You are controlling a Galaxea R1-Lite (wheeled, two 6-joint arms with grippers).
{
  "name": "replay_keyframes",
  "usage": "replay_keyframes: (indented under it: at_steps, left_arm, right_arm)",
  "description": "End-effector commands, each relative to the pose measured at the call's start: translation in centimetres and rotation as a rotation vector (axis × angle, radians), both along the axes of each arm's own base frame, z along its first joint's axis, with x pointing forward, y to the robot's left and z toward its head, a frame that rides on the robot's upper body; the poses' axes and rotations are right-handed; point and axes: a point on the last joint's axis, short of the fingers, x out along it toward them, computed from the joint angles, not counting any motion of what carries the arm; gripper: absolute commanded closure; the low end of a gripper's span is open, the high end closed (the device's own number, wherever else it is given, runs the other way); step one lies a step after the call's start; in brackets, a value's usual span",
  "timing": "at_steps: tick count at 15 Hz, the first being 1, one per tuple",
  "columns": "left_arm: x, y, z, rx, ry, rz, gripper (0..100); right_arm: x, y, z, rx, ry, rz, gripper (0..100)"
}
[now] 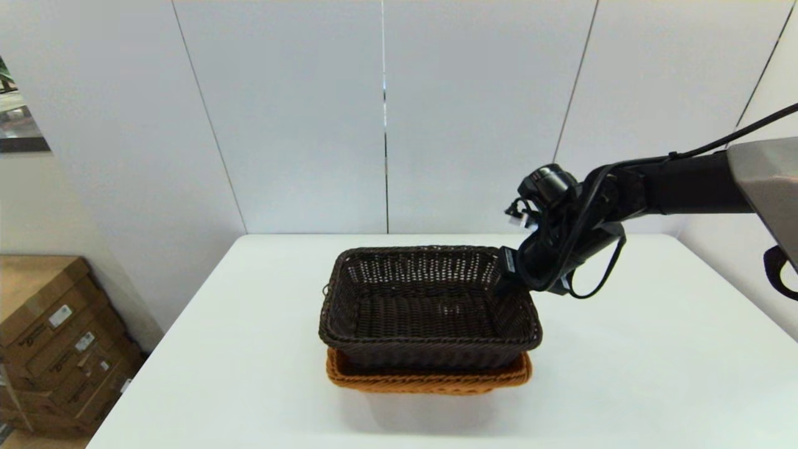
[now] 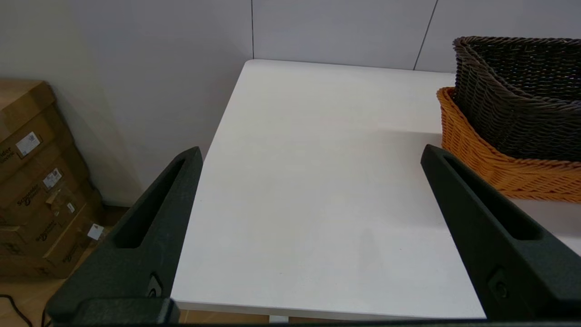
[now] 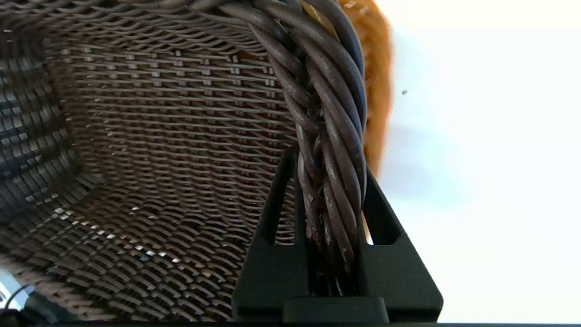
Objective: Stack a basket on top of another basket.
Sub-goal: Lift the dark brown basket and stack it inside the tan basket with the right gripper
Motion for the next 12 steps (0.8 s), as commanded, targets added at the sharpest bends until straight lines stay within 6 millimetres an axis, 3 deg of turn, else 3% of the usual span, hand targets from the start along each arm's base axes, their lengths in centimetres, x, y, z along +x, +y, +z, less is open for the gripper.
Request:
replay_keyframes:
  at_steps: [1,12]
  left_arm:
    - [0.0,0.0,0.0,-0.001,0.0,0.001,0]
    - [0.0,0.0,0.0,-0.001,0.0,0.001,0]
  right_arm:
    - [0.9,-0.6,-1.9,-0.015,0.037,-0.025,100]
    - [0.6,-1.2,-0.5,-0.007,0.001,-0.031,100]
